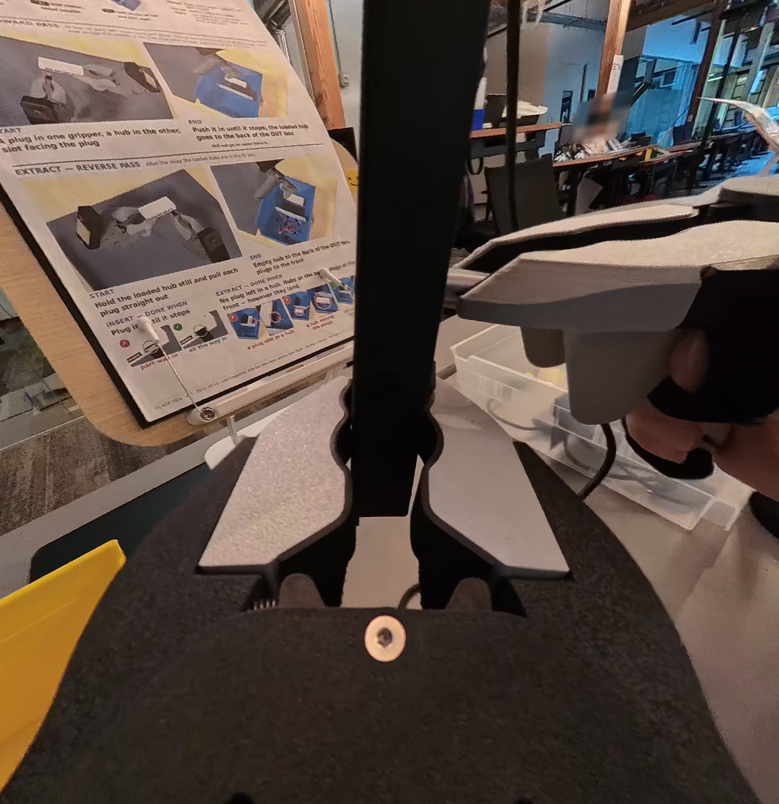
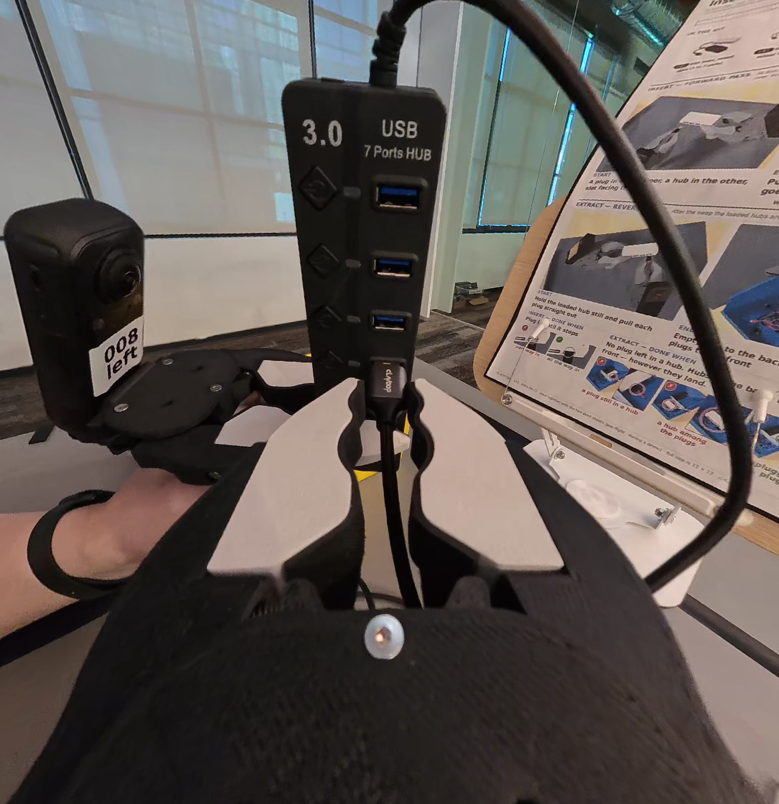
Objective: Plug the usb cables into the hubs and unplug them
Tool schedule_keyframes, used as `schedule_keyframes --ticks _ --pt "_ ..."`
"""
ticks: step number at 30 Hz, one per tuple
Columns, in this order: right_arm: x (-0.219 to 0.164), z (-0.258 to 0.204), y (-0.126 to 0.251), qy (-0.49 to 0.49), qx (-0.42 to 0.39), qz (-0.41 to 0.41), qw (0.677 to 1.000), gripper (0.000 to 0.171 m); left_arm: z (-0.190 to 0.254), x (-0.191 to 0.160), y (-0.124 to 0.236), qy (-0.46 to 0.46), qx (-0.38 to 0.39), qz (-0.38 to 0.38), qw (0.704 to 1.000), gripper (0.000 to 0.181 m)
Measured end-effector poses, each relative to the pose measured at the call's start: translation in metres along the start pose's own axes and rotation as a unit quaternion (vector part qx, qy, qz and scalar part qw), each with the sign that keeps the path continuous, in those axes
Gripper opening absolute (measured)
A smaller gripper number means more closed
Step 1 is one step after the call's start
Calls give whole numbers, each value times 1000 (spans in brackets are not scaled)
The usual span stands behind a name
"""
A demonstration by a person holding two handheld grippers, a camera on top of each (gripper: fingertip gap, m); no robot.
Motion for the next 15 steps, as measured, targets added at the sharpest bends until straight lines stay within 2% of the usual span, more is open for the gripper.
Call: schedule_keyframes --ticks 3,8,15 --pt "0 2 -4 -24 -8 9 1000 19 -3 2 -3 -11 32 -3 999 26" --pt "-3 7 -8 -51 -23 16 998 19 -3 1 -10 7 45 -16 999 26" --pt "-10 10 -13 -69 15 5 998 19 -10 0 -9 -8 47 -15 999 26"
Point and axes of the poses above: each gripper's, where its closed fingertips meet, y back along the fingers, x out of its top, z = x × y across the jaws, the point moved 7 cm from there along y, back along the fingers, and after that the axes turned 11 degrees about -z, right-handed, at the moved point
